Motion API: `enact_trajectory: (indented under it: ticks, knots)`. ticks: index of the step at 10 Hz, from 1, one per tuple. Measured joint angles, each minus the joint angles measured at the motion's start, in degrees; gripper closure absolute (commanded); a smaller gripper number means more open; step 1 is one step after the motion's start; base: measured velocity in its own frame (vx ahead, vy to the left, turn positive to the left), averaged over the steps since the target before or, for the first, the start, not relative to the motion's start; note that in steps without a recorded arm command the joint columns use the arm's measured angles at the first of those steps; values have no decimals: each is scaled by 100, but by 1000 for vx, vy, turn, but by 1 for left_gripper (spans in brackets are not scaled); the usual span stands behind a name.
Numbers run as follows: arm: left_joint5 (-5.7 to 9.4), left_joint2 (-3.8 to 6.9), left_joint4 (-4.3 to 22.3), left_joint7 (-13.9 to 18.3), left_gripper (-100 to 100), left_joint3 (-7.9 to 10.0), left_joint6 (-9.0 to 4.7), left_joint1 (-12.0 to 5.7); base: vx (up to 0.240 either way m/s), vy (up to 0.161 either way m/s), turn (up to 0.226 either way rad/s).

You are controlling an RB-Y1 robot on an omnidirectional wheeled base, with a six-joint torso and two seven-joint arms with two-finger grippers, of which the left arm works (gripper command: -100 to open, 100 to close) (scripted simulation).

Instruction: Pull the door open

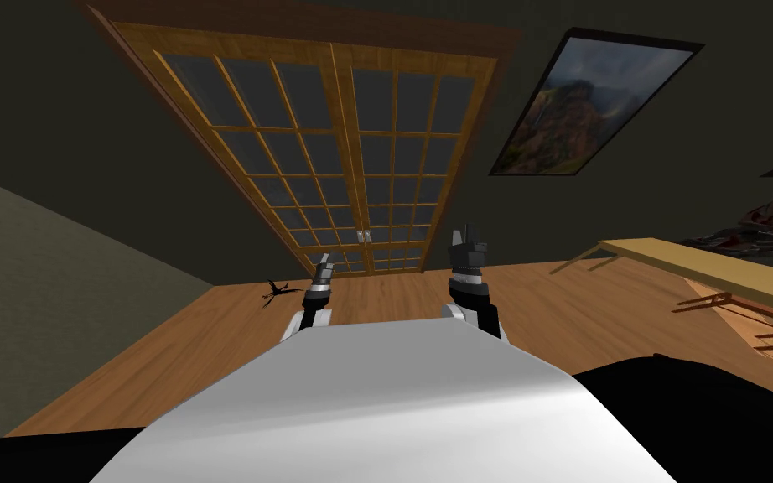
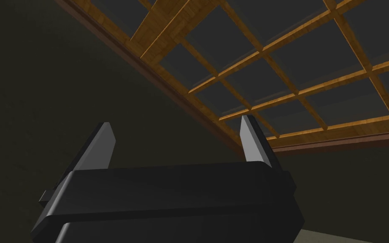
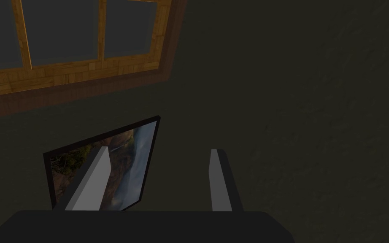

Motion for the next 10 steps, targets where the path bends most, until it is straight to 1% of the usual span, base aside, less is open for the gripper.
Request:
enact_trajectory:
  ticks: [1, 4, 5, 6, 9, 10]
  knots:
    - [-29, 16, 106, -104, -100, 16, -9, -14, 101, -36, 48]
    - [-132, 5, 594, -484, -100, 60, -146, -143, 97, -19, 42]
    - [-158, 26, 743, -593, -100, 89, -166, -206, 101, -25, 49]
    - [-192, 39, 846, -698, -100, 104, -157, -246, 102, -38, 47]
    - [-282, 74, 1195, -1021, -100, 155, -217, -308, 89, -32, 47]
    - [-322, 57, 1305, -1143, -100, 157, -251, -306, 104, -23, 42]
